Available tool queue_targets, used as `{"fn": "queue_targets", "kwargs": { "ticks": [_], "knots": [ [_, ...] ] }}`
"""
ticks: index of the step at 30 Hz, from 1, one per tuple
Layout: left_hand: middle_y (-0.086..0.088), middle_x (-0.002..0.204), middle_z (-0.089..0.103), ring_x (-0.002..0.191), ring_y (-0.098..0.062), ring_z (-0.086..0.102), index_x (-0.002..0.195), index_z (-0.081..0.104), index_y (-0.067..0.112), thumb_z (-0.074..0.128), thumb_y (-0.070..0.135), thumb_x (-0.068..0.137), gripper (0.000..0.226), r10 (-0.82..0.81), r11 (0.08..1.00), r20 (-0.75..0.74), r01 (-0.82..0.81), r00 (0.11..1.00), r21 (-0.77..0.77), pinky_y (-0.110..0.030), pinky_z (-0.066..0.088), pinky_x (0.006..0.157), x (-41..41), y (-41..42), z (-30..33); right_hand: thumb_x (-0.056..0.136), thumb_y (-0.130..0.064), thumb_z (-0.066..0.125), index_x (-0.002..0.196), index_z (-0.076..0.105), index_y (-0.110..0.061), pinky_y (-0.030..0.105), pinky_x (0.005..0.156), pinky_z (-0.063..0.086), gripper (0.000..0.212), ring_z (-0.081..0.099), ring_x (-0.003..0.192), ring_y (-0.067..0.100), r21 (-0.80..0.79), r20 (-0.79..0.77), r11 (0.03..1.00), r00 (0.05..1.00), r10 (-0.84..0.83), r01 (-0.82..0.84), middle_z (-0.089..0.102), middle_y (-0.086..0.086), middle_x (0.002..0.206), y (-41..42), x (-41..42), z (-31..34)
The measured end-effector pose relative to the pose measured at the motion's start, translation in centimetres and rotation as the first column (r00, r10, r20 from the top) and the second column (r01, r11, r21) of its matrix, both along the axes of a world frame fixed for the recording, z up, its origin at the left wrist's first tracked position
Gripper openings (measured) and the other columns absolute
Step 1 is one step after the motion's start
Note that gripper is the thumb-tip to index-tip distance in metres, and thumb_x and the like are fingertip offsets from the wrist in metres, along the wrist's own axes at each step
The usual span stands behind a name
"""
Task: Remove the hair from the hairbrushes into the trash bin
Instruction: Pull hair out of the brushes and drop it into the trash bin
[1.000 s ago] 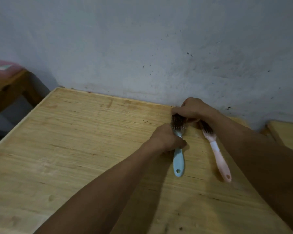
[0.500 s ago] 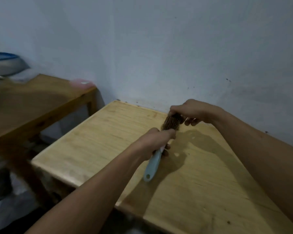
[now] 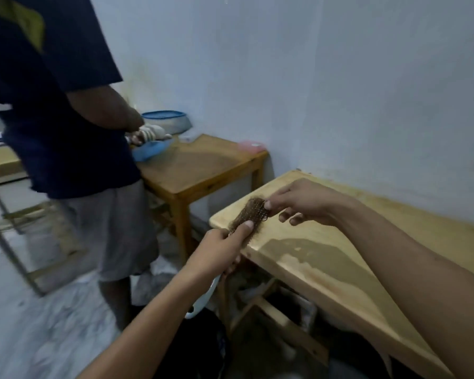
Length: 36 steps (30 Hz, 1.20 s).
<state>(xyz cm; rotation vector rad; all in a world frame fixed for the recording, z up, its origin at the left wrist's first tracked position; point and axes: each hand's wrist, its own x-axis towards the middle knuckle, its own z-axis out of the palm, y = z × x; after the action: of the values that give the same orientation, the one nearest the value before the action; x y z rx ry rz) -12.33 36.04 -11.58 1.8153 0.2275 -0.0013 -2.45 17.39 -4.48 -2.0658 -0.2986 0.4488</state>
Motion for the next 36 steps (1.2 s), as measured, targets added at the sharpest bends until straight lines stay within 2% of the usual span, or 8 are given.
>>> {"fn": "queue_targets", "kwargs": {
  "ticks": [4,10,15,19,23,27,32,36],
  "knots": [
    [-0.004,0.058,0.055,0.041,-0.015,0.046,0.081,0.062,0.009,0.06,0.06,0.089,0.052,0.096,0.995,0.007,-0.097,0.995,0.037,-0.024,0.035,0.044,-3.7,4.3,-1.7,0.087,-0.012,0.08,0.097,0.078,0.005,0.019,0.046,0.045,0.019,0.06,0.053,0.01,0.011,0.087,0.999,0.995,0.043,-0.044,0.076,0.01,0.082,5.2,-2.1,-1.9],
    [-0.002,0.056,0.052,0.035,-0.009,0.045,0.077,0.062,0.014,0.062,0.058,0.089,0.046,0.236,0.967,0.003,-0.235,0.972,0.103,-0.022,0.032,0.041,-7.5,9.0,-4.7,0.093,-0.017,0.075,0.088,0.077,-0.006,0.022,0.049,0.047,0.012,0.063,0.059,0.012,-0.039,0.084,0.977,0.974,0.21,-0.207,0.072,0.005,0.073,11.2,-4.0,-5.1],
    [0.0,0.051,0.056,0.039,-0.014,0.049,0.071,0.063,0.015,0.062,0.068,0.081,0.054,0.374,0.925,-0.047,-0.369,0.926,0.086,-0.027,0.036,0.048,-10.2,11.8,-8.1,0.097,-0.024,0.071,0.103,0.074,-0.001,0.021,0.047,0.047,0.025,0.064,0.064,0.014,-0.006,-0.007,0.963,0.963,0.268,-0.268,0.073,0.013,0.088,15.3,-5.0,-8.9],
    [0.0,0.051,0.05,0.036,-0.011,0.042,0.077,0.066,0.009,0.064,0.061,0.086,0.053,0.442,0.897,-0.095,-0.442,0.892,0.022,-0.023,0.03,0.042,-12.4,13.1,-10.4,0.099,-0.024,0.067,0.104,0.073,-0.005,0.019,0.049,0.05,0.021,0.065,0.063,0.009,0.033,-0.138,0.955,0.946,0.295,-0.293,0.072,0.006,0.09,18.2,-5.8,-12.0],
    [-0.002,0.054,0.046,0.037,-0.011,0.037,0.101,0.067,-0.005,0.064,0.065,0.083,0.072,0.49,0.868,-0.172,-0.496,0.855,0.005,-0.025,0.028,0.041,-13.5,14.4,-12.5,0.103,-0.02,0.061,0.109,0.072,-0.003,0.019,0.055,0.053,0.022,0.065,0.065,0.009,0.104,-0.275,0.961,0.921,0.275,-0.256,0.072,0.007,0.101,20.7,-6.0,-14.8],
    [-0.006,0.061,0.044,0.039,-0.012,0.037,0.087,0.059,0.008,0.064,0.074,0.07,0.068,0.495,0.858,-0.213,-0.512,0.843,-0.033,-0.026,0.028,0.043,-13.3,14.5,-13.7,0.104,-0.018,0.058,0.096,0.071,-0.008,0.018,0.051,0.049,0.018,0.061,0.064,0.008,0.181,-0.386,0.971,0.897,0.216,-0.156,0.068,0.004,0.092,22.1,-5.3,-17.4],
    [-0.009,0.061,0.044,0.04,-0.015,0.038,0.075,0.048,0.013,0.063,0.072,0.076,0.061,0.516,0.845,-0.24,-0.534,0.822,-0.012,-0.029,0.029,0.048,-12.7,13.4,-15.3,0.104,-0.016,0.053,0.085,0.061,-0.009,0.02,0.043,0.038,0.022,0.048,0.053,0.009,0.19,-0.468,0.982,0.878,0.101,-0.012,0.055,0.002,0.069,23.6,-4.2,-20.1],
    [-0.007,0.057,0.047,0.039,-0.017,0.04,0.07,0.048,0.014,0.061,0.075,0.074,0.063,0.581,0.801,-0.263,-0.598,0.77,0.018,-0.03,0.031,0.051,-13.3,12.4,-15.9,0.103,-0.019,0.051,0.087,0.059,-0.012,0.02,0.037,0.036,0.019,0.046,0.052,0.011,0.125,-0.397,0.991,0.918,0.008,0.046,0.056,0.006,0.074,25.3,-3.9,-21.1]
  ]
}}
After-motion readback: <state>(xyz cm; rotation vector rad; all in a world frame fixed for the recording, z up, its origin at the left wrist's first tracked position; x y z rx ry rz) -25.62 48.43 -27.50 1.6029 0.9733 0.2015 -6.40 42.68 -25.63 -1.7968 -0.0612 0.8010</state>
